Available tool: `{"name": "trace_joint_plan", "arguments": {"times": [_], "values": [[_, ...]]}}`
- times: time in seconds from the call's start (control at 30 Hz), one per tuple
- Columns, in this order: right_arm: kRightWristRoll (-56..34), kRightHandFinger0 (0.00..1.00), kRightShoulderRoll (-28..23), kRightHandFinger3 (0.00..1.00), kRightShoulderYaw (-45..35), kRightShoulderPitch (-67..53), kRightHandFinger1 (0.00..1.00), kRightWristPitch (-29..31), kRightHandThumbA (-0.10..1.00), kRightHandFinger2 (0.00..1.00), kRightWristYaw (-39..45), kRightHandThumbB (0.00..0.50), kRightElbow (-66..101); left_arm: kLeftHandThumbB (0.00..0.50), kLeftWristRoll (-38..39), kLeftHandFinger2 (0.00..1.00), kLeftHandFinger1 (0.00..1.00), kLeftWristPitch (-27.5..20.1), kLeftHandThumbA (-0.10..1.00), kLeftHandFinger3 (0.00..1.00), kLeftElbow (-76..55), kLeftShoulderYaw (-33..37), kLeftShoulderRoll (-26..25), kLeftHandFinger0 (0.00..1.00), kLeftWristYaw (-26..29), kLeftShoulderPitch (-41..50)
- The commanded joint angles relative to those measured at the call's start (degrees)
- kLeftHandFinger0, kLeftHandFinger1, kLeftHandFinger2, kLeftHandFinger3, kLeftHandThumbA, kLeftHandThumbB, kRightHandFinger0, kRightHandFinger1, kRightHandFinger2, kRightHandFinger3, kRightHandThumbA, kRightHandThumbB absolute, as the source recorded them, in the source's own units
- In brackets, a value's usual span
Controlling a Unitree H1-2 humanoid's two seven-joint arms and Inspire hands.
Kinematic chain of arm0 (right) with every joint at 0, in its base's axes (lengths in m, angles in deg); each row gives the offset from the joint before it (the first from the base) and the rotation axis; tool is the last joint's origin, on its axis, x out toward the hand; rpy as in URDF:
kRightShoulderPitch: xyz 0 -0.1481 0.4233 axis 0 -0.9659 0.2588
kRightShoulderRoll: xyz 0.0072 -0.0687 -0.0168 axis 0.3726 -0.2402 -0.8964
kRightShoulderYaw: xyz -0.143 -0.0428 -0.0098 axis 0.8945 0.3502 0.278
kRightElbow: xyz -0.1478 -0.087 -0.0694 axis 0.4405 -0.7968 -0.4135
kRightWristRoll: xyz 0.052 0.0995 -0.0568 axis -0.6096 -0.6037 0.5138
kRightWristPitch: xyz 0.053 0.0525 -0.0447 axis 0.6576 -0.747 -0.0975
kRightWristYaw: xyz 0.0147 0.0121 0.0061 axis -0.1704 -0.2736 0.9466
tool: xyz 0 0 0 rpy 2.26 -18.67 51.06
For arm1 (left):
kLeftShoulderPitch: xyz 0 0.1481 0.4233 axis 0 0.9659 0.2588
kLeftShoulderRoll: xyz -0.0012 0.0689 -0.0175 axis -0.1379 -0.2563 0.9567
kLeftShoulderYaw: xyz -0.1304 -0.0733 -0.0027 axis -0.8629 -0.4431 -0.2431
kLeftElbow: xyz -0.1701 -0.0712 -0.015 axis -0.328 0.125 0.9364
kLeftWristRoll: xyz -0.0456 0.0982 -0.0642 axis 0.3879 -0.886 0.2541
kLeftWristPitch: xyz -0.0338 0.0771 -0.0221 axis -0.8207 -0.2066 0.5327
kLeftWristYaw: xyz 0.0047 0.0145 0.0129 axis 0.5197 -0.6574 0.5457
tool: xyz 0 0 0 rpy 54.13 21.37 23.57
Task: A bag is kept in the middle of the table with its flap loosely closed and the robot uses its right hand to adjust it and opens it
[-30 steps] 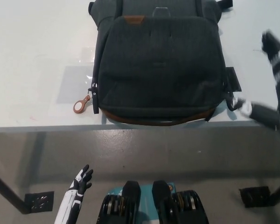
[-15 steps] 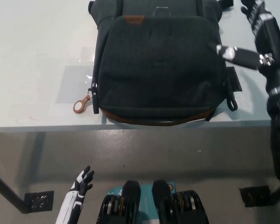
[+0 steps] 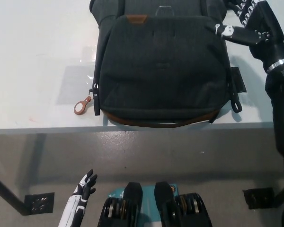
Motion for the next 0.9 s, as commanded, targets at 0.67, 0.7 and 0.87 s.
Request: {"name": "trace_joint_plan", "arguments": {"times": [0.67, 0.7, 0.87], "values": [[-4.9, 1.0, 1.6, 1.0, 4.3, 2.8, 1.0, -2.6, 1.0, 1.0, 8.3, 0.255, -5.9, 0.317, 0.6, 1.0, 1.0, -0.5, 1.0, 1.0, -0.9, 0.9, -1.1, 1.0, -1.7, -0.9], [-5.0, 1.0, 1.8, 1.0, 4.4, 2.6, 1.0, -2.7, 1.0, 1.0, 8.5, 0.266, -6.2, 0.311, 0.5, 1.0, 1.0, -0.3, 1.0, 1.0, -1.0, 0.8, -1.0, 1.0, -1.6, -1.0], [-3.8, 1.0, 1.8, 1.0, 7.1, 0.5, 1.0, -1.7, 1.0, 1.0, 11.4, 0.272, -8.7, 0.299, 0.1, 1.0, 1.0, -0.2, 1.0, 1.0, -0.8, 0.7, -1.1, 1.0, -1.5, -1.3]]}}
